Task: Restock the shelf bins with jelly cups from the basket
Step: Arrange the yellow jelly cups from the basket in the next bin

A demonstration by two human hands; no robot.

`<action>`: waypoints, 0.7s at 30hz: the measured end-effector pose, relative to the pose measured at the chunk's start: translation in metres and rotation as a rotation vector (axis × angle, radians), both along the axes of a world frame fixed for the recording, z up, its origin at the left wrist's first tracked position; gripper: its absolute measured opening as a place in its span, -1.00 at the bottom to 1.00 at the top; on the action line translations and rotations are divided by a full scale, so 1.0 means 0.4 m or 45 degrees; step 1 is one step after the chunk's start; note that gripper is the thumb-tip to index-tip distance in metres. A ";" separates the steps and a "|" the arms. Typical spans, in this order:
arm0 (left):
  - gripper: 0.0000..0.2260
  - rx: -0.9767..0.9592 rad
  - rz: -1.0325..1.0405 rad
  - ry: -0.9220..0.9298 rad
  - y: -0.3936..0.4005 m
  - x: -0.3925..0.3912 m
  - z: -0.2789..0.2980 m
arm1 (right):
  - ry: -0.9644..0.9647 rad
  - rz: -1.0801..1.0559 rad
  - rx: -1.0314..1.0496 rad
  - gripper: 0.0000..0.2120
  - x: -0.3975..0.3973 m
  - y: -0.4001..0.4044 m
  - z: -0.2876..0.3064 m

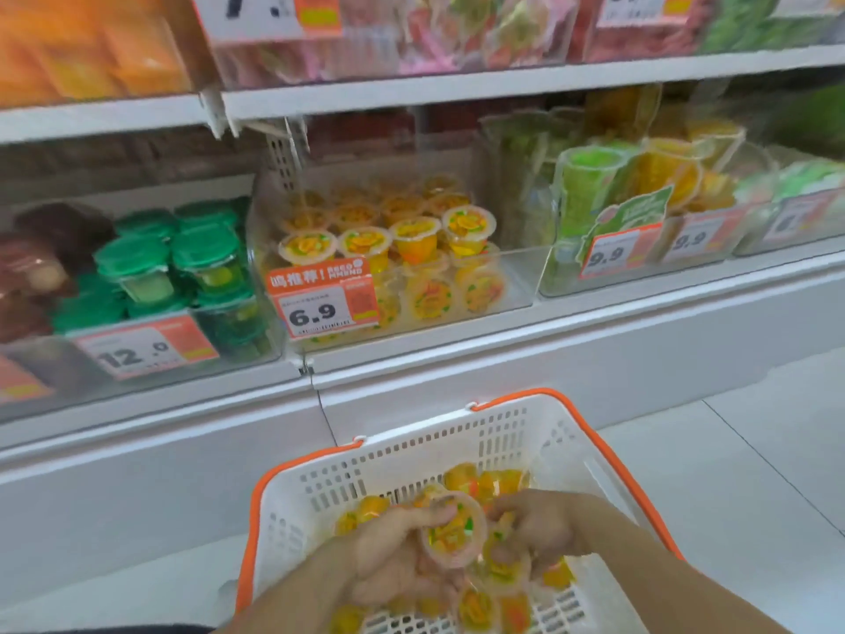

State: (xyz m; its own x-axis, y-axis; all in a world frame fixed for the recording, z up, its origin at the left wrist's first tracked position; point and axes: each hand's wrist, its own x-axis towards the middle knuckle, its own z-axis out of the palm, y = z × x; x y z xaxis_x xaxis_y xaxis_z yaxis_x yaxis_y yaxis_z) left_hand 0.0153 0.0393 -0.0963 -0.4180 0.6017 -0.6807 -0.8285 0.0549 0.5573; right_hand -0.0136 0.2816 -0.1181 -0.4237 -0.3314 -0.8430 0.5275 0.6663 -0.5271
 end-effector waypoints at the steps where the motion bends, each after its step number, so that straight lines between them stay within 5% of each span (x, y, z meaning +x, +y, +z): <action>1: -0.59 0.025 0.010 0.031 -0.005 -0.022 0.053 | 0.110 -0.038 -0.063 -0.57 -0.024 0.008 0.060; 5: -0.66 0.068 0.062 0.187 -0.029 -0.089 0.286 | 0.389 -0.135 -0.371 -0.74 -0.099 0.029 0.329; 11: -0.59 0.137 0.389 0.372 -0.061 -0.083 0.503 | 0.631 -0.166 -0.709 -0.45 -0.097 -0.056 0.610; 17: -0.66 0.365 0.727 0.500 -0.044 -0.063 0.582 | 1.119 -0.202 -0.500 -0.55 -0.079 -0.193 0.677; 21: -0.66 0.395 0.881 0.535 -0.071 -0.073 0.610 | 1.374 -0.325 -0.188 -0.37 -0.119 -0.224 0.703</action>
